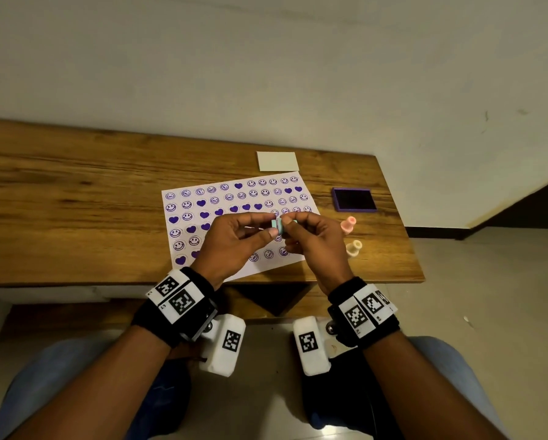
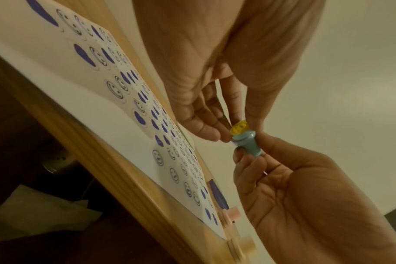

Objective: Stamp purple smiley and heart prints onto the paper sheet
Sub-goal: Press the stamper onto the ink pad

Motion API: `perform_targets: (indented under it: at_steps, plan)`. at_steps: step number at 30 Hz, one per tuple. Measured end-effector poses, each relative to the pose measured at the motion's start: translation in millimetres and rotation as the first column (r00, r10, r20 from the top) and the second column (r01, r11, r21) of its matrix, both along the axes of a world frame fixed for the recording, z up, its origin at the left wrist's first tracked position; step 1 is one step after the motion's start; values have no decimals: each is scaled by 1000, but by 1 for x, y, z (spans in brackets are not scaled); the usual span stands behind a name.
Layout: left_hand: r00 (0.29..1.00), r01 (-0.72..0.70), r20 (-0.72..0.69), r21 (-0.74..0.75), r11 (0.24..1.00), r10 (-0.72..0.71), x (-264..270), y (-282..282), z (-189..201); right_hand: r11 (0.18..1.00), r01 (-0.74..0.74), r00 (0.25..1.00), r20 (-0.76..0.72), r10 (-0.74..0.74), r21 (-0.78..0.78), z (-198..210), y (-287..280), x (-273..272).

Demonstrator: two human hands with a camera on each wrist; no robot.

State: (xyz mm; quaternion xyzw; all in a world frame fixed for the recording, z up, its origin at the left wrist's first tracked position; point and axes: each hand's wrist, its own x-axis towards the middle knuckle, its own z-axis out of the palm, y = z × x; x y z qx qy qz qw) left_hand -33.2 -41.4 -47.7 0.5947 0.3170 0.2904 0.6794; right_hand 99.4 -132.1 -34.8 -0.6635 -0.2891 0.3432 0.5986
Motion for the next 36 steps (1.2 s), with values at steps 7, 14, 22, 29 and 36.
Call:
perform_targets:
  at_steps: [7, 14, 22, 29, 36]
  plan:
    - [1000, -11, -19, 23, 1000, 11, -2, 2, 0, 1000, -14, 1000, 1, 14, -25, -1, 1, -4]
    - [1000, -24, 4, -18, 1000, 24, -5, 4, -2, 998, -53, 999, -8, 53, -17, -2, 0, -11]
    - [959, 58, -276, 415, 908, 65, -8, 10, -8, 997, -29, 982, 185, 43, -78, 26, 5, 23]
    - [583, 357, -754, 573, 737, 303, -32, 35, -23, 852, 460, 772, 586, -246, -249, 28, -33, 128]
    - [470, 484, -840, 503, 716, 272, -30, 33, -21, 722, 523, 703, 708, -64, -454, 3, -43, 144]
